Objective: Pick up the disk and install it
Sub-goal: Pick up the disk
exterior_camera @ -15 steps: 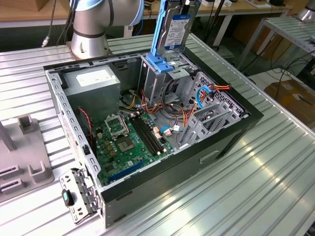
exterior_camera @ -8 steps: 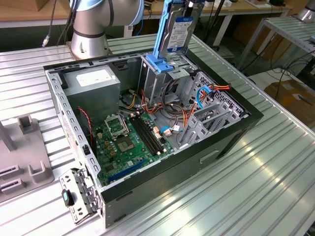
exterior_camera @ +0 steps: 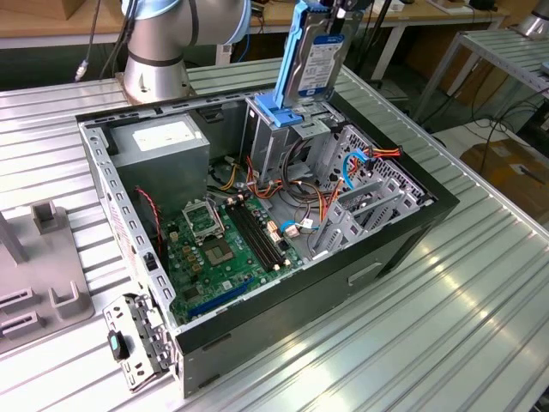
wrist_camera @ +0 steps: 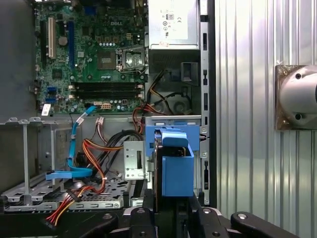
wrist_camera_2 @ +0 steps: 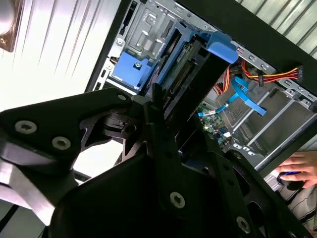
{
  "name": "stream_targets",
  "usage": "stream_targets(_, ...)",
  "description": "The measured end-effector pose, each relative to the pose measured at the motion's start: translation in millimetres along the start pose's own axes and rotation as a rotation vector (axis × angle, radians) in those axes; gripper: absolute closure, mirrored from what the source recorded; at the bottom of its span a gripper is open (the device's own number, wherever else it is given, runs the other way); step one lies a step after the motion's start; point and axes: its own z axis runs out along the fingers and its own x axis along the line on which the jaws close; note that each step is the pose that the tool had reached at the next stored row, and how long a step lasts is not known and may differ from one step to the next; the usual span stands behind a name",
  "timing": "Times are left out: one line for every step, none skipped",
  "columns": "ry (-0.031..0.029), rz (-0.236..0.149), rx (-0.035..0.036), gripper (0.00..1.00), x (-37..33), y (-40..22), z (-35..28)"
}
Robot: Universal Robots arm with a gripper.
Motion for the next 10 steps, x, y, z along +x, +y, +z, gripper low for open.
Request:
stream_targets(0.0000, 0.000, 0.0000, 0.65, 1.5, -0.2, 0.0)
stream_targets(-0.0001, 0.000, 0.0000, 0.65, 3.5, -0.4, -0.1)
stream_targets(-0.0001, 0.000, -0.0001, 0.65, 5.2, -0.5, -0.1)
stream_targets(0.0000, 0.000, -0.0001, 0.65, 8.1, -0.9, -0.2)
stream_targets(0.0000, 0.000, -0.0001, 0.65, 10.3, -1.1, -0.3)
stream_targets(0.0001, 0.000, -0.0002, 0.65, 12.1, -1.2, -0.4)
stream_targets(-0.0001, 0.000, -0.0002, 0.65, 14.4, -1.4, -0.4)
stream_targets(-0.0001, 0.000, -0.0002, 0.65, 16.3, -1.6, -0.5)
stream_targets(0.0000, 0.000, -0.0003, 0.65, 18.6, -1.8, -0.5)
stream_targets(-0.0001, 0.000, -0.0003, 0.65, 20.5, -2.0, -0.6)
